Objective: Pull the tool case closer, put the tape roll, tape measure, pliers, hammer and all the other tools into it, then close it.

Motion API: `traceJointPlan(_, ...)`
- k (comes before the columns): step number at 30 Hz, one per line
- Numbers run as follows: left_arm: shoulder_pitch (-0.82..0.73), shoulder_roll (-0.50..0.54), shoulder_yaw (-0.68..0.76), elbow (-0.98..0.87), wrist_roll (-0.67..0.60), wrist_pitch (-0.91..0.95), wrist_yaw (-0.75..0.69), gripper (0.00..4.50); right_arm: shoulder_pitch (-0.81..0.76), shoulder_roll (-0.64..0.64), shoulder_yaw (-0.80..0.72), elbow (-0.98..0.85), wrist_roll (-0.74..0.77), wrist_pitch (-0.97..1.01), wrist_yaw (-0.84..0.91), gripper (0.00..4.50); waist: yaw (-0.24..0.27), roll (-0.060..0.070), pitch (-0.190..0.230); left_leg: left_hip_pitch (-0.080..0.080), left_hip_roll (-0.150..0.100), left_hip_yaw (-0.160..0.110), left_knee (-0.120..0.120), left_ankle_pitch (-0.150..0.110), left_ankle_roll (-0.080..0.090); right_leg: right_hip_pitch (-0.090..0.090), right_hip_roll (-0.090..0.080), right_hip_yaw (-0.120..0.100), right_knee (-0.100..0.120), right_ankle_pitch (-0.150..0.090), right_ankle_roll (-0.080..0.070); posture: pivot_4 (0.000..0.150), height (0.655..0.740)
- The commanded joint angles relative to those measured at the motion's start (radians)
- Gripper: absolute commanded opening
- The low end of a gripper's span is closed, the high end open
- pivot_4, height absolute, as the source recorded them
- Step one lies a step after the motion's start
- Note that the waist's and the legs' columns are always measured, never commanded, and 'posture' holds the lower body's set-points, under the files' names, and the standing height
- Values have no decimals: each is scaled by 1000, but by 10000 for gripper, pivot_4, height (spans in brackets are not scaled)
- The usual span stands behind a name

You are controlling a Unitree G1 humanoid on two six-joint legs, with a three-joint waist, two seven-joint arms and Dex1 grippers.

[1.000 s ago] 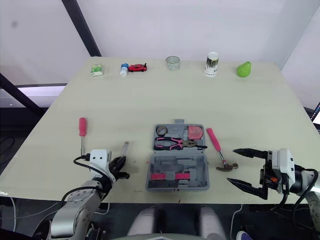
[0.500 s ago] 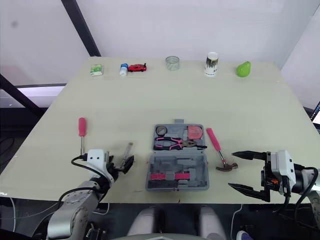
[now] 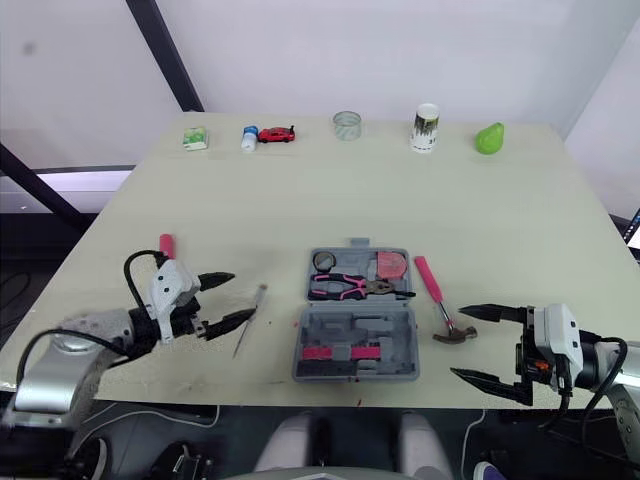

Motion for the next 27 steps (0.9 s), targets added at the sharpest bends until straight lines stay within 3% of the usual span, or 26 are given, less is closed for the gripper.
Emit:
traceJointPlan(1,-113,31,-56,191,13,-213,-254,44351,0,-3,-14,-35,13,-8,-7,45000,1,1,0,0,0,0,0,0,0,0,0,0,0,0,0,1500,7400)
traceJointPlan(4,-258,44,-152,390,6,-372,-399,44351,12,-3,-20,-47,15,-8,-14,45000,8,0,0,-1,0,1,1,0,0,0,0,0,0,0,1,1500,7400)
traceJointPlan(7,-402,84,-355,547,15,-538,-407,44351,17,4,-19,-52,7,-11,-28,45000,12,0,1,-2,0,1,1,0,0,-1,0,1,0,1,1,1500,7400)
traceJointPlan(12,-637,66,-648,753,13,-732,-407,44351,28,22,-8,-83,-2,-10,-69,45000,21,-1,1,-3,0,1,2,0,0,-1,0,2,0,1,2,1500,7400)
traceJointPlan(19,-853,16,-895,996,73,-949,-407,44351,48,31,-9,-106,-15,-16,-102,45000,14,-2,2,-4,0,0,3,0,0,-1,1,2,0,1,2,1500,7400)
traceJointPlan(27,-1080,-53,-1100,1155,319,-1283,-407,44351,37,26,-2,-113,-15,-10,-117,45000,19,-5,4,-5,0,0,4,0,0,-1,1,2,-1,1,2,1500,7400)
